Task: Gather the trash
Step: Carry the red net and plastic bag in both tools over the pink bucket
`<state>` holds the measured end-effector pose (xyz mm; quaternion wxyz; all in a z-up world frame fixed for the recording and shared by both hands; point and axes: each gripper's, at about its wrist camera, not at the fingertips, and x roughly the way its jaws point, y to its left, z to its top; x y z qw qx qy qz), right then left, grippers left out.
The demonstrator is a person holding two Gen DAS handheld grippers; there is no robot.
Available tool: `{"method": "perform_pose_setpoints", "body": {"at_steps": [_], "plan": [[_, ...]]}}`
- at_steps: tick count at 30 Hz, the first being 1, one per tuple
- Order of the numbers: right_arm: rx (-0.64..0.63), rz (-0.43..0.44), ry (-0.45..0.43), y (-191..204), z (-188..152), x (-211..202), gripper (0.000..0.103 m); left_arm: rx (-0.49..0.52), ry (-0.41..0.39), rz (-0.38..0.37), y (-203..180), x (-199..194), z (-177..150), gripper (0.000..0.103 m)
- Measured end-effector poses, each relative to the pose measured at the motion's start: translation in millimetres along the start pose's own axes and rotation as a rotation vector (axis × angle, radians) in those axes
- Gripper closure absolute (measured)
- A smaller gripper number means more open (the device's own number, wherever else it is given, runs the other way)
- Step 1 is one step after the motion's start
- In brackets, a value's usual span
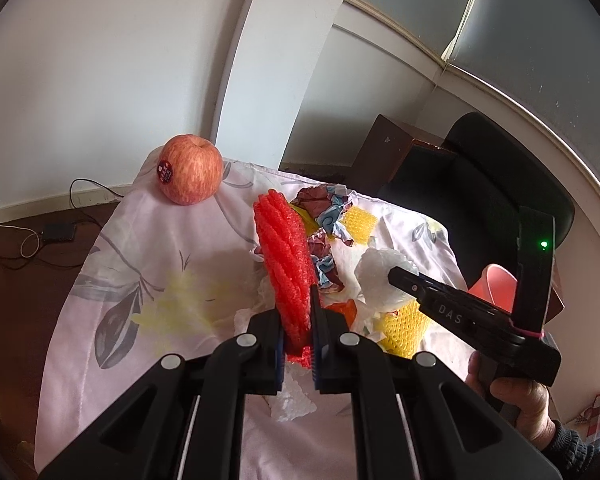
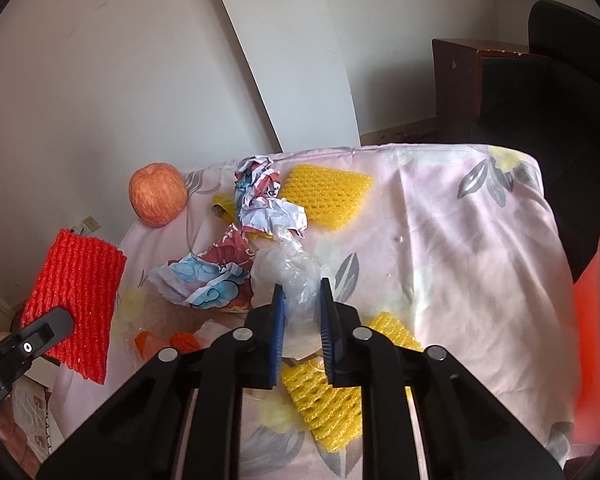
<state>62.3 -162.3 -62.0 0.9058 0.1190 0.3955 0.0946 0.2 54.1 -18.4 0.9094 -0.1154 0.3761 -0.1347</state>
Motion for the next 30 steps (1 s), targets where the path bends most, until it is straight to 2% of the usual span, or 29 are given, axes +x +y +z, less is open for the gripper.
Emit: {"method": "perform_pose_setpoints", "body": {"at_steps": [11, 16, 24, 30], "plan": [[-0.015, -0.059, -0.103, -5.6, -14.1, -66.1, 0.087, -0.02, -0.003, 0.049, -30.8, 4.4, -3.2, 0.094], [-0.01, -0.081, -0.104, -16.9, -26.8, -80.9, 0.087, -0.022, 0.01, 0.073, -47.9, 13.3, -6.7, 0.094], [0.001, -0.093, -0.127, -33.6, -36.6, -97.7, 0.087, 0.044, -0.003, 0.107, -83.8, 19.8, -7.8, 0.094], [0.02, -0.127, -0.166, -48.1, -37.4, -117.5, 0.087, 0.092, -0.006, 0.09, -112.7, 26.2, -8.5, 0.094]]}}
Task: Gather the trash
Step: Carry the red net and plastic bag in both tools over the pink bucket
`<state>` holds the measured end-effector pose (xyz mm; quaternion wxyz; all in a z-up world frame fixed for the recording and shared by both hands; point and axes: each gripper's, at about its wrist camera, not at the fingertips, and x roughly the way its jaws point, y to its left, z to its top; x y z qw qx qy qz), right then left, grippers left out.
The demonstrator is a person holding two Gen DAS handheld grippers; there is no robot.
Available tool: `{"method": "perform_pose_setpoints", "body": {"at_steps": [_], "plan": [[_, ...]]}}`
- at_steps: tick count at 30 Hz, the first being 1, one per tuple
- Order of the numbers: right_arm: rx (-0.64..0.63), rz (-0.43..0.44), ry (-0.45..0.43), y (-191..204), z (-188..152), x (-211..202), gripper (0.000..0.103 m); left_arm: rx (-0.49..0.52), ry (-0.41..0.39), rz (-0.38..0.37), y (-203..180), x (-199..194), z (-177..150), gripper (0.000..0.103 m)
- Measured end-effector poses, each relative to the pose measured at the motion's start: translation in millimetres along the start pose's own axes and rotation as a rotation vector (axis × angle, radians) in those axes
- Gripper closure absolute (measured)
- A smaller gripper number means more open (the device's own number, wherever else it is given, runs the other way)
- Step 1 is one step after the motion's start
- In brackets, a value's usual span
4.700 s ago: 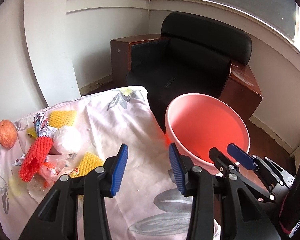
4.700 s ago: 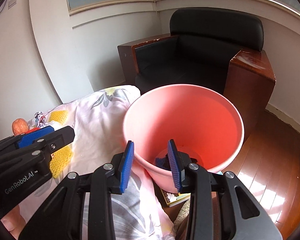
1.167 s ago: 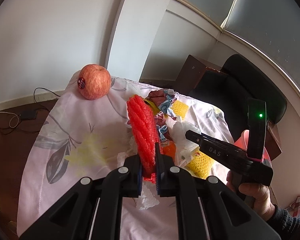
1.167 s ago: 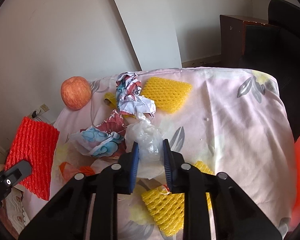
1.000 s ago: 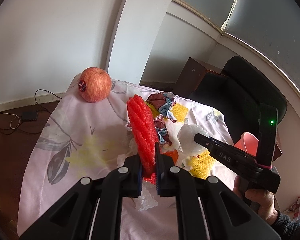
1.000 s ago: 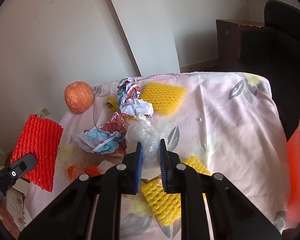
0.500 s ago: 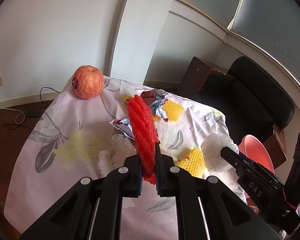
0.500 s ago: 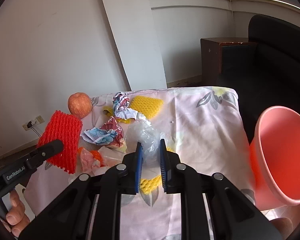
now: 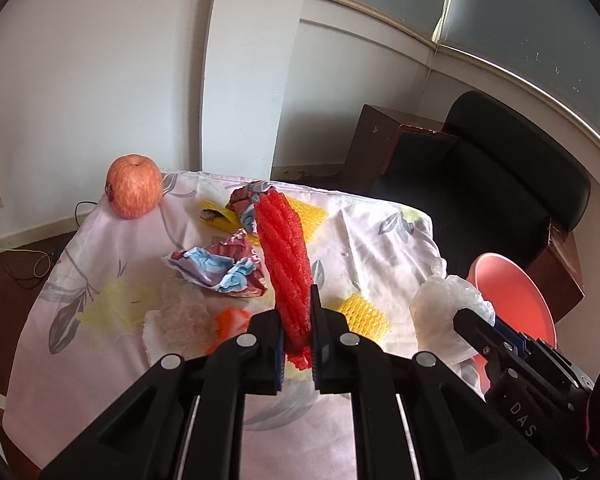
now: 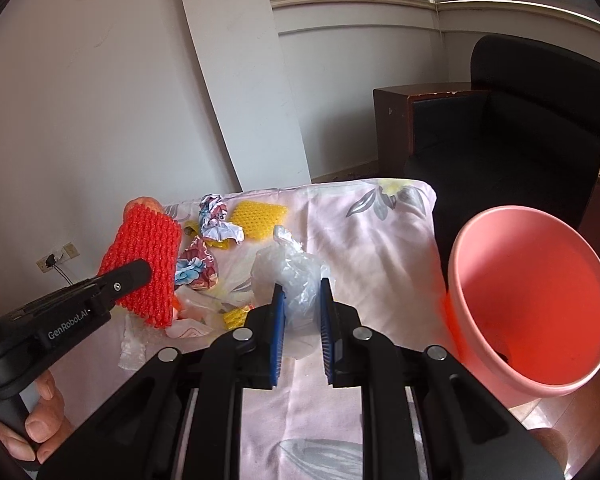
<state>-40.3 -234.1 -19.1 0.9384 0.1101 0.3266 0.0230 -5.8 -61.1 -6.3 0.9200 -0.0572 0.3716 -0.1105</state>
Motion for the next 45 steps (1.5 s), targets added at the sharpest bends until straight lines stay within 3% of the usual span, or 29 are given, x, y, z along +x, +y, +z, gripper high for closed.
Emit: {"method": "perform_pose_setpoints", "body": {"at_steps": [20, 45], "plan": [[0.117, -0.119, -0.048, -67.3, -0.1, -29.9, 0.087, 0.11, 0.013, -0.062, -79.3, 16.7, -0.9, 0.094], [0.282, -0.353, -0.012, -184.4, -11.9, -42.8, 0.087, 0.324, 0.127, -0.25, -212.7, 60.8, -17.8, 0.094]]}}
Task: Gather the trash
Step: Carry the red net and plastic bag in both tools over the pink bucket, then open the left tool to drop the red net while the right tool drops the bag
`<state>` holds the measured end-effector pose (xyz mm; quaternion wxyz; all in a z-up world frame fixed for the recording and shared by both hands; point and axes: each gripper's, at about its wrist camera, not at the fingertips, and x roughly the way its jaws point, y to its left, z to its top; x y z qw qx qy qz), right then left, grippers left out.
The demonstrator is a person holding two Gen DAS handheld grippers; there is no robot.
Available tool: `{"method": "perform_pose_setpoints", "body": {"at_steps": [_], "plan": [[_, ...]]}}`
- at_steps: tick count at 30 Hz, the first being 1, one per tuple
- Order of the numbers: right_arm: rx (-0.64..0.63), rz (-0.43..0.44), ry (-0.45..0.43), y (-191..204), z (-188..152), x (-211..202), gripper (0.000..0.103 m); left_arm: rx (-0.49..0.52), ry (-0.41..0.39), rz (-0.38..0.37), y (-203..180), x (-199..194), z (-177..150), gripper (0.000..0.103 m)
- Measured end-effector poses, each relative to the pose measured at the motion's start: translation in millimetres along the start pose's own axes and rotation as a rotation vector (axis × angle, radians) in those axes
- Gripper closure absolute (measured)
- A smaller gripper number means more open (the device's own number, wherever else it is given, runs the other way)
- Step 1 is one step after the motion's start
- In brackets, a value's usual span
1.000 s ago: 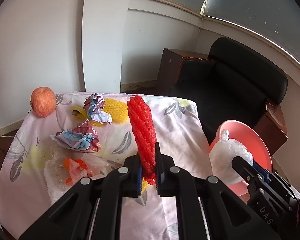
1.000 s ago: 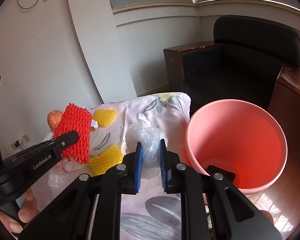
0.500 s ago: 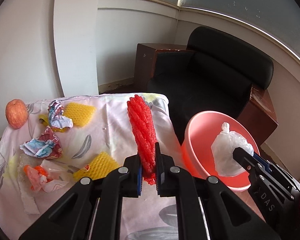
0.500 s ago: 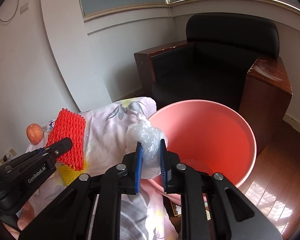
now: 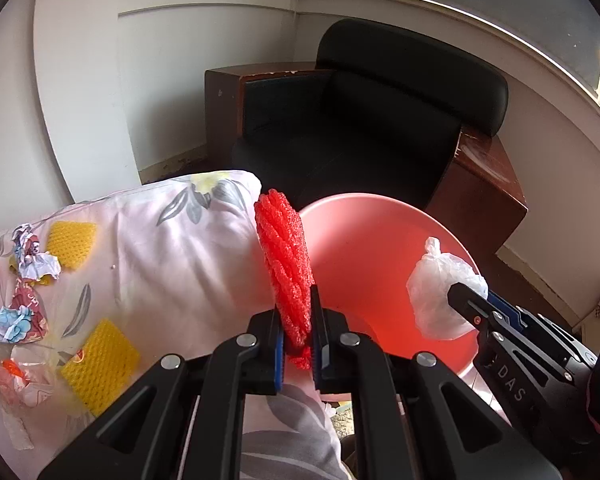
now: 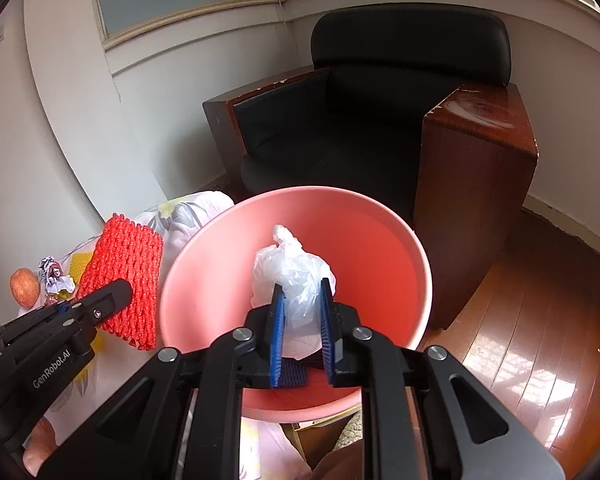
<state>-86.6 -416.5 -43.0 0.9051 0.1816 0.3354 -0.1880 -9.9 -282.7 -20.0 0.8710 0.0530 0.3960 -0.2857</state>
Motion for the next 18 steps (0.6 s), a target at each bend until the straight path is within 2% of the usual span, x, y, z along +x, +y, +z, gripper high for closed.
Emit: {"method": "perform_pose_setpoints", "body": {"at_steps": [10, 18], "plan": [[0.021, -0.035, 0.052, -19.0, 1.3, 20.1, 0.087, 0.086, 0.078, -0.047, -31.4, 35.6, 8.0, 0.094], [0.021, -0.047, 0.063, -24.3, 5.6, 32.7, 0.087, 0.083, 0.139, -0.057, -34.4, 62.8, 13.0, 0.094]]}}
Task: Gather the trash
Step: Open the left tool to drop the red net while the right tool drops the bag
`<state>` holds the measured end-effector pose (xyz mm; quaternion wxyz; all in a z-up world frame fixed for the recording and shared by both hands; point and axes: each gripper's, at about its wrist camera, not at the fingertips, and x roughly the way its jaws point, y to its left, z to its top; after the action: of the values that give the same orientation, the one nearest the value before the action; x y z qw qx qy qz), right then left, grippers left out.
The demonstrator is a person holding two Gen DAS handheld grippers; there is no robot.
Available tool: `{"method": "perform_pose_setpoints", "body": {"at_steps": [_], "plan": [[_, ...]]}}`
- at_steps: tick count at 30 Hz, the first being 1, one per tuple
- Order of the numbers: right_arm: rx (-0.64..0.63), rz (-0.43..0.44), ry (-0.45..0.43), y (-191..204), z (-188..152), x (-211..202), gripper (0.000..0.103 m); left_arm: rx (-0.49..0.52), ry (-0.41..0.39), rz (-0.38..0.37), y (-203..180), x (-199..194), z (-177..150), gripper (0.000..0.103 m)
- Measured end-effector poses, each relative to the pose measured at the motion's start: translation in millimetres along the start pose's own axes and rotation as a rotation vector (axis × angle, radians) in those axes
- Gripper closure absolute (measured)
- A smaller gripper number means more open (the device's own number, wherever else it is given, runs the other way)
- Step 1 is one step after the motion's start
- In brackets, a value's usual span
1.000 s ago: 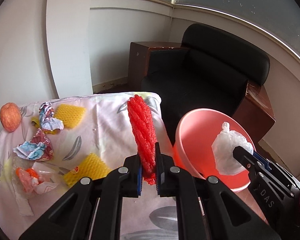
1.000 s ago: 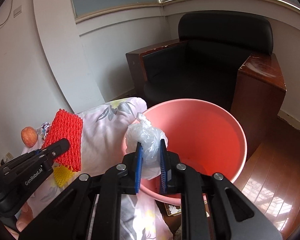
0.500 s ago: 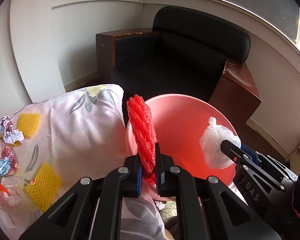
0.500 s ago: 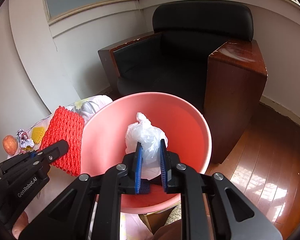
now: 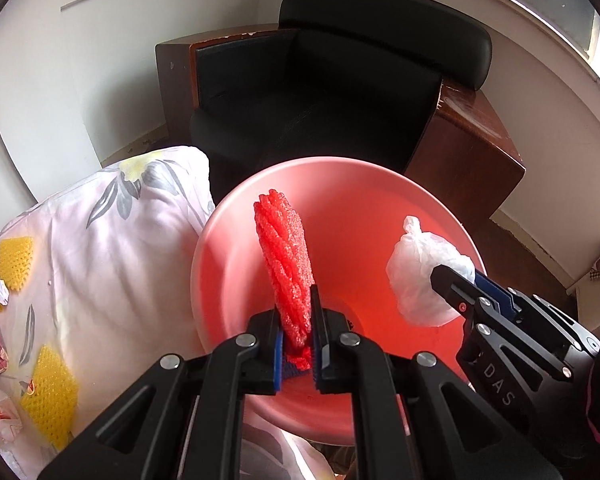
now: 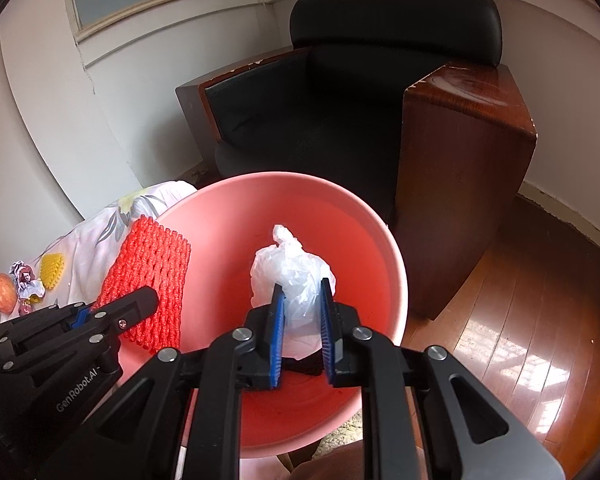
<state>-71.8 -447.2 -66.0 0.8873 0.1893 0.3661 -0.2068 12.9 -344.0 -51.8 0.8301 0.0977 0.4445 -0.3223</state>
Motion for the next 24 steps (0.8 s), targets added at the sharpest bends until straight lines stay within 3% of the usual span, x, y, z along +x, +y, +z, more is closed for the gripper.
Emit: {"method": "perform_pose_setpoints", "body": {"at_steps": [4, 6, 8, 9, 15, 24], "plan": [[0.008, -0.006, 0.012, -1.7, 2.0, 5.8, 0.086, 0.003, 0.016, 0.002, -0.3, 7.7, 0.9, 0.091], [0.018, -0.001, 0.03, -3.0, 2.5, 10.0, 0.082, 0.001, 0.025, 0.0, 0.3, 10.6, 1.0, 0.082], [0.025, -0.001, 0.048, -4.4, 1.8, 13.9, 0.082, -0.005, 0.032, -0.003, 1.6, 12.0, 0.0, 0.067], [0.028, 0.001, 0.053, -5.3, 2.2, 15.6, 0.081, -0.007, 0.032, -0.004, 2.0, 12.1, -0.7, 0.065], [0.04, 0.011, 0.055, -8.0, -0.8, 15.4, 0.068, -0.025, 0.035, -0.012, 5.9, 10.7, -1.7, 0.062], [0.046, 0.023, 0.044, -7.8, -2.4, 5.8, 0.067, -0.045, 0.006, -0.022, 10.2, -7.7, -3.8, 0.058]]}}
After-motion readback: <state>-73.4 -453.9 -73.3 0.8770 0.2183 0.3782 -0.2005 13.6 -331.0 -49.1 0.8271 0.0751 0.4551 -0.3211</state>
